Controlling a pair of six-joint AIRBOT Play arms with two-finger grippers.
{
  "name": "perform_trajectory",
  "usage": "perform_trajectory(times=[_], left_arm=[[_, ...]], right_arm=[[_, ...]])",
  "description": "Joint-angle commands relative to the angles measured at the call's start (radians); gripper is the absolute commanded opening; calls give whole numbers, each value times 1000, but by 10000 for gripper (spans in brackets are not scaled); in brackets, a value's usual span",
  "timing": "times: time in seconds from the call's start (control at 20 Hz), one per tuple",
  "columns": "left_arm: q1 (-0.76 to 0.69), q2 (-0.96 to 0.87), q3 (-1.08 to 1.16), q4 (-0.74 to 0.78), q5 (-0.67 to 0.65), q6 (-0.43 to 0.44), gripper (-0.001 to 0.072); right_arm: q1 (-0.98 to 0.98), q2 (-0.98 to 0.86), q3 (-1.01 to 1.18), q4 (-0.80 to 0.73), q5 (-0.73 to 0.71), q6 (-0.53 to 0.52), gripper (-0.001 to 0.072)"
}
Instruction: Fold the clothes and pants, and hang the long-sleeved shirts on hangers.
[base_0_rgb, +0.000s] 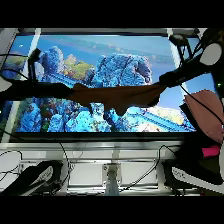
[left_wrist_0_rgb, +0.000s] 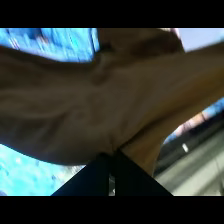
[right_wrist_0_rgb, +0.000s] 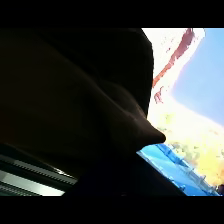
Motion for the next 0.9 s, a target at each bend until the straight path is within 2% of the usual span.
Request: perform_trajectory(times=[0.0, 0.05, 0.1, 0.15, 0.25, 0.4, 0.5, 0.55, 0.6, 0.65, 0.85], left_arm=[[0, -109, 0, 1, -135, 0, 206], [0, -135, 0, 0, -131, 0, 444], [0, -157, 0, 0, -120, 0, 617], [0, -177, 0, 0, -106, 0, 634], [0, -211, 0, 0, -65, 2, 615], [0, -234, -4, 1, -16, 34, 496], [0, -235, -29, 1, 10, 34, 478], [0, -235, -51, 1, 13, 35, 448], [0, -235, -87, 1, 22, 39, 369], [-3, -235, -131, -1, 50, 45, 345], [-60, -238, -299, -71, 185, 45, 346]], right_arm=[[-39, 0, -115, -94, -80, 51, 16], [-58, 0, -120, -93, -130, 77, 16], [-74, 1, -120, -93, -198, 117, 16], [-86, 1, -120, -93, -278, 164, 15], [-95, 0, -120, -93, -418, 229, 16], [-95, -14, -120, -93, -563, 272, 16], [-95, -35, -120, -93, -581, 284, 16], [-95, -44, -121, -93, -579, 284, 16], [-95, -55, -121, -92, -573, 284, 16], [-95, -63, -122, -90, -572, 283, 16], [-95, -71, -122, -86, -574, 283, 16]])
